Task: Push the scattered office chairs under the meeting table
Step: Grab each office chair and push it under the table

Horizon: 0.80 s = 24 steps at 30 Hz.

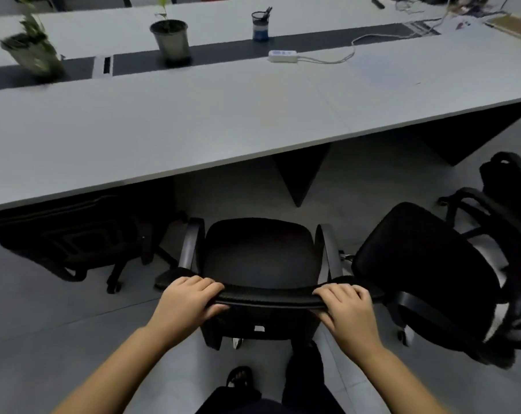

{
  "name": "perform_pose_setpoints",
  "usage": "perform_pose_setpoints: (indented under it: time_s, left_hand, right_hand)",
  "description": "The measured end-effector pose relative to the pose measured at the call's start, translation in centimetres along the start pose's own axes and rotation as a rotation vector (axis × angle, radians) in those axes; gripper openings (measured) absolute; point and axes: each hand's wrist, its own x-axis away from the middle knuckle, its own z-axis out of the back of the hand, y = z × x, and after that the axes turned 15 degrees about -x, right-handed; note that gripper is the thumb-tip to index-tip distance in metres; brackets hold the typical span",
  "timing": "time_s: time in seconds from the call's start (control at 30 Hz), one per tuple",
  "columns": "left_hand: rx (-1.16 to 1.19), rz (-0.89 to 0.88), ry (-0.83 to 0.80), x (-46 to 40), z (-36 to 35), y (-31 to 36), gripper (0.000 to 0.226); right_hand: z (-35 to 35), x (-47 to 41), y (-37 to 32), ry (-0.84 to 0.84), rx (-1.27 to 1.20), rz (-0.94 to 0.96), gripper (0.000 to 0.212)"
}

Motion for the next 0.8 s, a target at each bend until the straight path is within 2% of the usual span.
perform_pose_setpoints:
  time_s: [0.17, 0.33, 0.43, 0.57, 0.8]
  left_hand:
    - [0.014, 0.123, 0.081, -1.7, -0.7, 2.2, 0.065]
    - [-0.057, 0.222, 0.090, -6.2, -1.0, 2.2, 0.070]
    - [-0.091, 0.245, 0.075, -8.7, -1.5, 0.8, 0.065]
    - [-0.117, 0.223, 0.024, -11.4, -2.4, -1.2, 0.044]
    - [-0.130, 0.174, 0.081, -17.0, -4.0, -3.2, 0.038]
  right_hand:
    - [1.3, -4.7, 4.0, -0.023, -0.009, 0.161, 0.029]
    - [1.9, -10.8, 7.3, -0.070, 0.001, 0.210, 0.028]
    - [2.0, -14.3, 8.0, -0.082, -0.013, 0.231, 0.030]
    - [1.6, -17.6, 8.8, -0.062, 0.003, 0.288, 0.030]
    - [1.4, -21.6, 12.0, 0.011, 0.034, 0.326, 0.027]
